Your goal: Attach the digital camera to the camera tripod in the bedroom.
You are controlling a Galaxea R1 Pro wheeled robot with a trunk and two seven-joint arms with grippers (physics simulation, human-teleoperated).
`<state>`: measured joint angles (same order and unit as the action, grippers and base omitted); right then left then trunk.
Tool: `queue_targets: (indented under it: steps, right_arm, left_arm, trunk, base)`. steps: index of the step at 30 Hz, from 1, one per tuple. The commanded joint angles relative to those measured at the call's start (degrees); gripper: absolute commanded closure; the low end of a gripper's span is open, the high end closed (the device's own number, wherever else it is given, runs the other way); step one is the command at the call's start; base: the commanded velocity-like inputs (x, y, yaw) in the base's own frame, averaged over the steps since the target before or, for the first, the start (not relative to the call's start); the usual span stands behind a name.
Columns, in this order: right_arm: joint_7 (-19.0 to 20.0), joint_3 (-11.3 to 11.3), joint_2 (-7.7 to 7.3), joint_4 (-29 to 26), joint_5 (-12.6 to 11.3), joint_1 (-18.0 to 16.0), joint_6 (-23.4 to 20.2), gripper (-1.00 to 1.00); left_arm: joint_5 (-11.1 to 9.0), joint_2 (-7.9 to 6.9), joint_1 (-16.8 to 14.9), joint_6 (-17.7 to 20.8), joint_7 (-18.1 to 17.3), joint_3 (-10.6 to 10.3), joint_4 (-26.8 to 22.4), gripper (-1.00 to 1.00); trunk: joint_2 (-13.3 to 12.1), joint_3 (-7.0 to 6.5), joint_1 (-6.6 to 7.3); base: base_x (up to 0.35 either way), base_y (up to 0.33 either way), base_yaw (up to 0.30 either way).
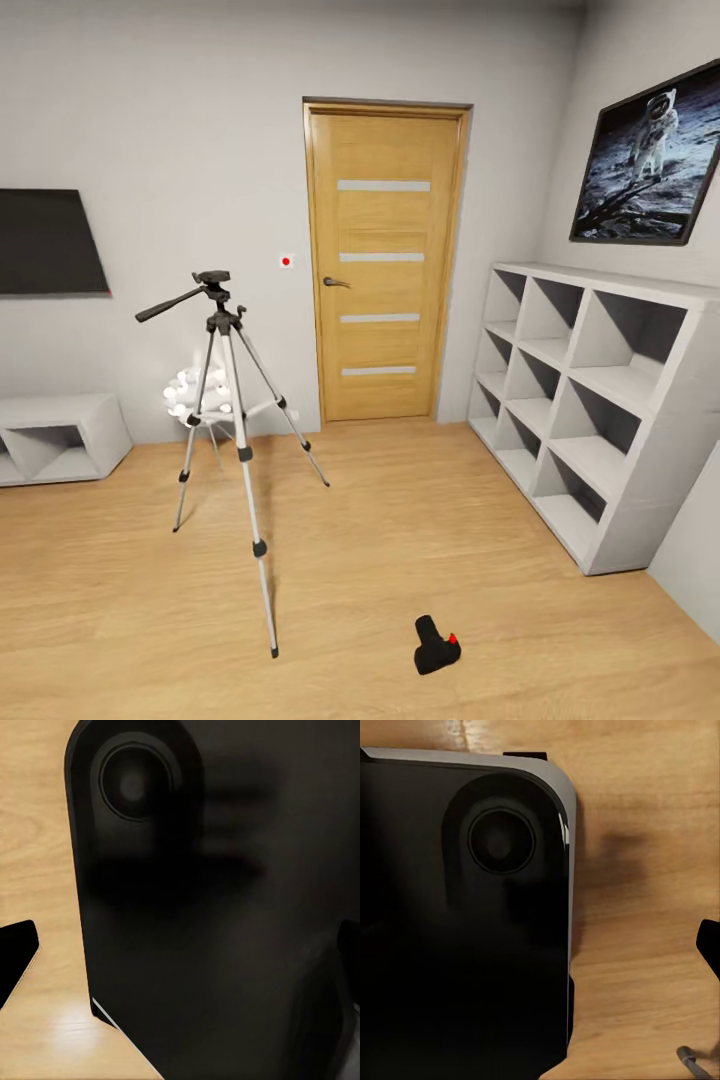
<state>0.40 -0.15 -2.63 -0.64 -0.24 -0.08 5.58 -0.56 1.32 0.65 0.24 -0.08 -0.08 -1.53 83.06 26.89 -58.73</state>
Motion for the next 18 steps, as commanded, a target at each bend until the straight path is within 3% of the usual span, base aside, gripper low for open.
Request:
queue_targets:
  steps: [1,18]
  right_arm:
    - [0.0,0.0,0.00,0.0,0.0,0.0,0.1,-1.00]
    - [0.0,0.0,0.00,0.0,0.0,0.0,0.1,-1.00]
  left_arm:
    - [-0.1,0.00,0.1,0.0,0.0,0.0,-0.1,-1.00]
    - [-0.1,0.02,0.1,0.0,0.0,0.0,-0.1,-1.00]
  trunk:
    - [0.0,0.04,0.00]
    - [0.0,-0.19,0.00]
  base:
    - [0.000,0.000,-0.300]
    - [0.000,0.000,-0.291]
